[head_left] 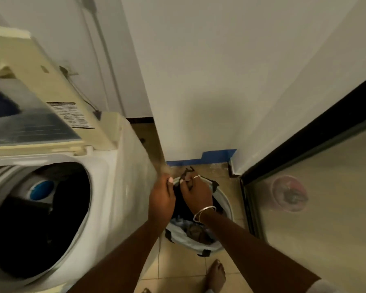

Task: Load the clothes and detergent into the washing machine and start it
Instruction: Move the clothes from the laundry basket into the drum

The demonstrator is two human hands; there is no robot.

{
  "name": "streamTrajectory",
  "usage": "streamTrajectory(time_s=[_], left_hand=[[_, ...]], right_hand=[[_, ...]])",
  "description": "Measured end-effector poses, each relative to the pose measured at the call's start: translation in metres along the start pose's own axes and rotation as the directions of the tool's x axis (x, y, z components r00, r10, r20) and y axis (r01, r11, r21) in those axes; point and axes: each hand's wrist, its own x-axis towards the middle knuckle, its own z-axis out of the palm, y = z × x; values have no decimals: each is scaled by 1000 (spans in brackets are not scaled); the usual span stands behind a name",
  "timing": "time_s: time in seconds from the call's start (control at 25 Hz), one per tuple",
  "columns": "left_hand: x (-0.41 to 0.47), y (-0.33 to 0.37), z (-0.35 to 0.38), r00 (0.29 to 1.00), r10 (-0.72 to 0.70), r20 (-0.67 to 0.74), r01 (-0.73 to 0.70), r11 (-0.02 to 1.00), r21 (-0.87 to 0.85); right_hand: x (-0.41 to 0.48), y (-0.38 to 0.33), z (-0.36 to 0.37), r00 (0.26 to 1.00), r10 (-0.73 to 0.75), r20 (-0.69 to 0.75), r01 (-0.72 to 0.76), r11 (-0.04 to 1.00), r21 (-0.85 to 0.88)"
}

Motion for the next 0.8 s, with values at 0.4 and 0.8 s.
streamTrajectory(time_s=[0.4,0.8], left_hand=[[23,-208,177,839,-256,480,120,947,297],[52,-308,249,718,-295,631,-50,882,469]], right_hand=[[86,245,118,916,148,372,5,925,-380],[130,341,212,882,116,456,139,862,-488]])
